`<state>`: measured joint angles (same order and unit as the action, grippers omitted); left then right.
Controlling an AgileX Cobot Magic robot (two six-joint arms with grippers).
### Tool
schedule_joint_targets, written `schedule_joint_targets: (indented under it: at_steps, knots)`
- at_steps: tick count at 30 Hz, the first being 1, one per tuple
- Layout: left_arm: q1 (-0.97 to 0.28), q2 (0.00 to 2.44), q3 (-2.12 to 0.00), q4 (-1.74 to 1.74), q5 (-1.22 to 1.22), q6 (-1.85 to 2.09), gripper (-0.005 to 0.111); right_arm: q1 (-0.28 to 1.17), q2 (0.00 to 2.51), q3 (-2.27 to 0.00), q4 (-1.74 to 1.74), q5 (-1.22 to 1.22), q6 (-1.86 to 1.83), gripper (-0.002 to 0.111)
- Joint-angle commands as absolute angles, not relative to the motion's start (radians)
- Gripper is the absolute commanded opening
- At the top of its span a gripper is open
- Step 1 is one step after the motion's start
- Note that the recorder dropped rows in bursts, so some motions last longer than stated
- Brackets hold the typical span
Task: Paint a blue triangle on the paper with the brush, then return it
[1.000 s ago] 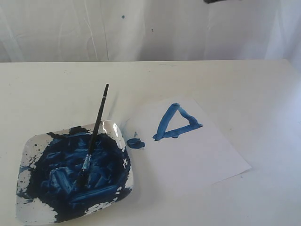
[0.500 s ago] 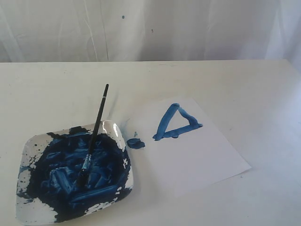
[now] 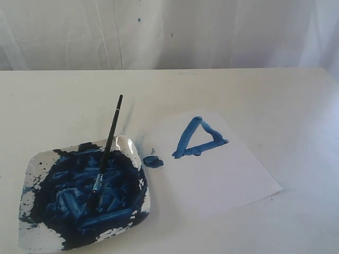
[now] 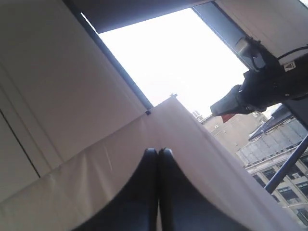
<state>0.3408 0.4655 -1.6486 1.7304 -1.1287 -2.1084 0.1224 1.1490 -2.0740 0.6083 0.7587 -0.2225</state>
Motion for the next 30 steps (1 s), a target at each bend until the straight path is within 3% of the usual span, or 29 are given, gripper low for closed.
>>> schedule_joint_targets:
  at_steps: [1, 11, 22, 30]
  knots:
    - [0.222, 0.426, -1.646, 1.744, -1.078, -2.118, 0.0, 0.12, 1.196, -2.069, 0.594, 0.663, -0.231, 0.0]
    - [0.068, 0.408, -1.441, 1.744, -0.893, -2.118, 0.0, 0.12, 1.392, -2.069, 0.592, 0.648, -0.235, 0.0]
    - [0.067, 0.408, -1.246, 1.744, -0.605, -2.116, 0.0, 0.12, 1.514, -2.069, 0.524, 0.622, -0.318, 0.0]
    - [0.067, 0.408, -1.097, 1.744, -0.386, -2.116, 0.0, 0.12, 1.545, -2.069, 0.38, 0.419, -0.227, 0.0]
